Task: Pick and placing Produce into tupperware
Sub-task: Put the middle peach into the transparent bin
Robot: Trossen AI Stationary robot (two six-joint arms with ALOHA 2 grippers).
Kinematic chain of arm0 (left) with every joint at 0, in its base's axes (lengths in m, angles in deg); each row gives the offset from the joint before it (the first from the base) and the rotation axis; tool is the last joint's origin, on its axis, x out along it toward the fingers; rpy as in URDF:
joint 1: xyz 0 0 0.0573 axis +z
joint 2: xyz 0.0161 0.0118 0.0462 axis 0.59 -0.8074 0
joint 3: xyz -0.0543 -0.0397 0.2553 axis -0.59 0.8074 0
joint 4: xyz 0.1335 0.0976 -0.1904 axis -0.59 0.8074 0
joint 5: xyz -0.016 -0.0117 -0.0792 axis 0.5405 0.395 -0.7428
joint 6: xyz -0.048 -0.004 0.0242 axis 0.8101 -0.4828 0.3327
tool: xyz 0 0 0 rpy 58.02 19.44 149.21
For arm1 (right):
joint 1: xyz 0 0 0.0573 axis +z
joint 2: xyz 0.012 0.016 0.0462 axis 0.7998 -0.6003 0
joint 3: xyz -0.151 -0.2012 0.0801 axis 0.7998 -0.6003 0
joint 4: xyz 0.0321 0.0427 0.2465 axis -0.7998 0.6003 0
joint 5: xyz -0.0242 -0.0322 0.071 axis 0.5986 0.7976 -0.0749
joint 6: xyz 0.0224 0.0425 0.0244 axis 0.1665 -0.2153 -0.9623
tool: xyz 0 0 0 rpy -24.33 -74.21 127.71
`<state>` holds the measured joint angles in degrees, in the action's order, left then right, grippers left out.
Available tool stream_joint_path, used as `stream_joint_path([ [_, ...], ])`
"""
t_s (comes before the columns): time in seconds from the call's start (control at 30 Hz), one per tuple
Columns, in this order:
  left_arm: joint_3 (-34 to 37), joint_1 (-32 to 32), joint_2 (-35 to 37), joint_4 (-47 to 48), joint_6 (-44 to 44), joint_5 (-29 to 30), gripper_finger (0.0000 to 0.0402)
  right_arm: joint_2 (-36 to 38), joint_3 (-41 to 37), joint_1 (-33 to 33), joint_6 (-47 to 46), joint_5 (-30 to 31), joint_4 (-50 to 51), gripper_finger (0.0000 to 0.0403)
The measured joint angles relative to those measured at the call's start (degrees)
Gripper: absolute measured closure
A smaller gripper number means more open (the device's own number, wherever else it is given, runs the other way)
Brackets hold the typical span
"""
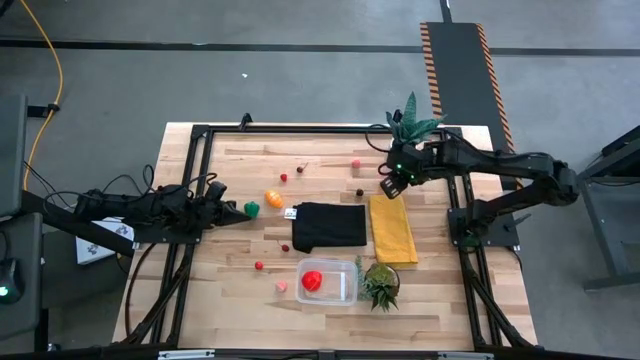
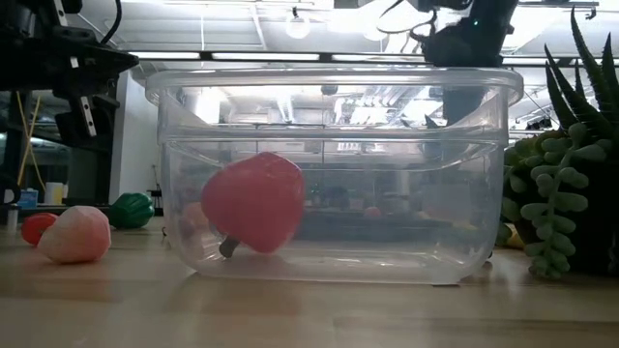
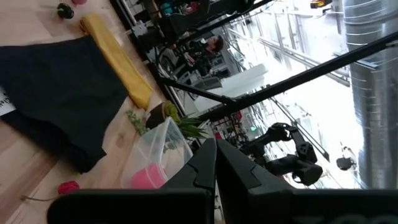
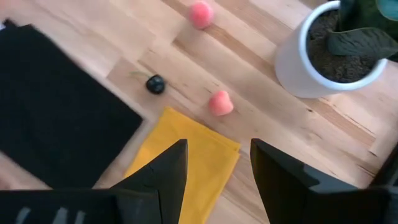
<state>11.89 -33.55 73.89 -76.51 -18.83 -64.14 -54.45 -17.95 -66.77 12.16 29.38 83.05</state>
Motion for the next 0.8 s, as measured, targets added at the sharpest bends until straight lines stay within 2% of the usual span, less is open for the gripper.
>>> stream_joint_path([
  [0.3, 0.01, 0.00, 0.01, 0.07, -0.22, 0.09, 0.0401, -6.43, 0.00, -2.91, -1.86, -0.05, -0.05, 0.0238],
  [0.47, -0.01, 0.00, 0.01, 0.07, -0.22, 0.09, 0.0401, -11.46, 0.00, -4.66, -2.30, -2.34, -0.44, 0.0238],
  [0.6, -0.01, 0.00, 0.01, 0.07, -0.26, 0.07, 0.0401, -14.90, 0.00, -6.07, 0.27, -7.14, -4.61, 0.0238],
  [0.8, -0.01, 0.00, 0.01, 0.07, -0.28, -0.07, 0.0401, -17.93, 0.00, -7.61, 1.78, -8.41, -6.94, 0.0238],
])
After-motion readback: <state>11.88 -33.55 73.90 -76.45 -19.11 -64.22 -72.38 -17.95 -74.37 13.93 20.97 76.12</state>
